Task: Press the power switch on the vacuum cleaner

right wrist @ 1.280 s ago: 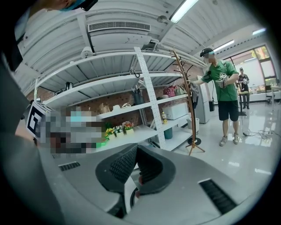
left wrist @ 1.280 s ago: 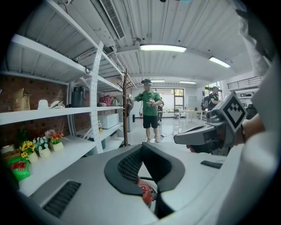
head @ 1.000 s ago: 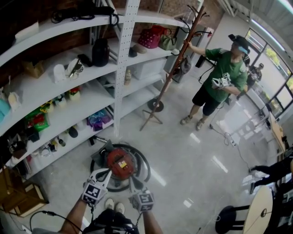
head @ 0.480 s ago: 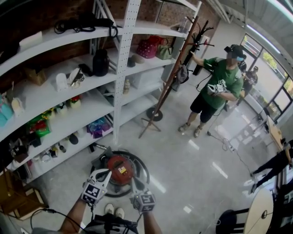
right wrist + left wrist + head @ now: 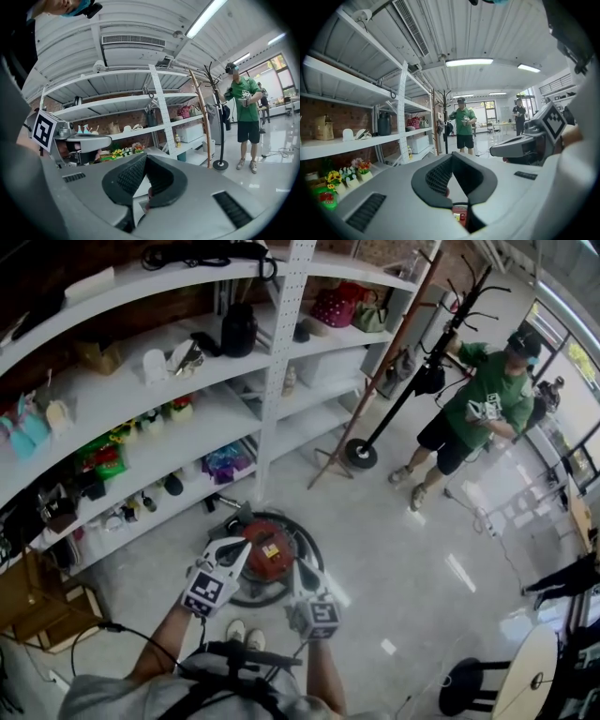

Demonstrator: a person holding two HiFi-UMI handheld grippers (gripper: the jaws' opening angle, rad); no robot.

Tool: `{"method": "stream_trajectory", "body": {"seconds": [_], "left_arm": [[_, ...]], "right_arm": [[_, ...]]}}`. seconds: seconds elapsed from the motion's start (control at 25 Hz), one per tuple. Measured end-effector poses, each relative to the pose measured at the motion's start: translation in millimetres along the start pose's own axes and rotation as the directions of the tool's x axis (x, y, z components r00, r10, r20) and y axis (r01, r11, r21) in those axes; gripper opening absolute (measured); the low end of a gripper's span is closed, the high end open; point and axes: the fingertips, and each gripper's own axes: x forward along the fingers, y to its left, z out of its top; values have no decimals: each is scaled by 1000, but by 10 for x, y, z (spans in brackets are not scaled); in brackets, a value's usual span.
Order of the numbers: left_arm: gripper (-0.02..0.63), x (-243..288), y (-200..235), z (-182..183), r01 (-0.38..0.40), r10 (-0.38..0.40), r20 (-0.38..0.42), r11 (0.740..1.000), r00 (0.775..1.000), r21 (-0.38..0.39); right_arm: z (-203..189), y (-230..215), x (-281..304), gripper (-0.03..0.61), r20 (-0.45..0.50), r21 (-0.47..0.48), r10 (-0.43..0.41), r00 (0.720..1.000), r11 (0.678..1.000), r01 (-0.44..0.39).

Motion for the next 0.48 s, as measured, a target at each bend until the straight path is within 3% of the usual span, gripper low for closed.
{"method": "stream_trajectory", "body": {"seconds": [0.48], "left_arm": [[6,-75,211,111,-33,33,18,999,999,0]], "right_arm": [[162,110,73,11,16,-14,10,1000,1000,-10]]}}
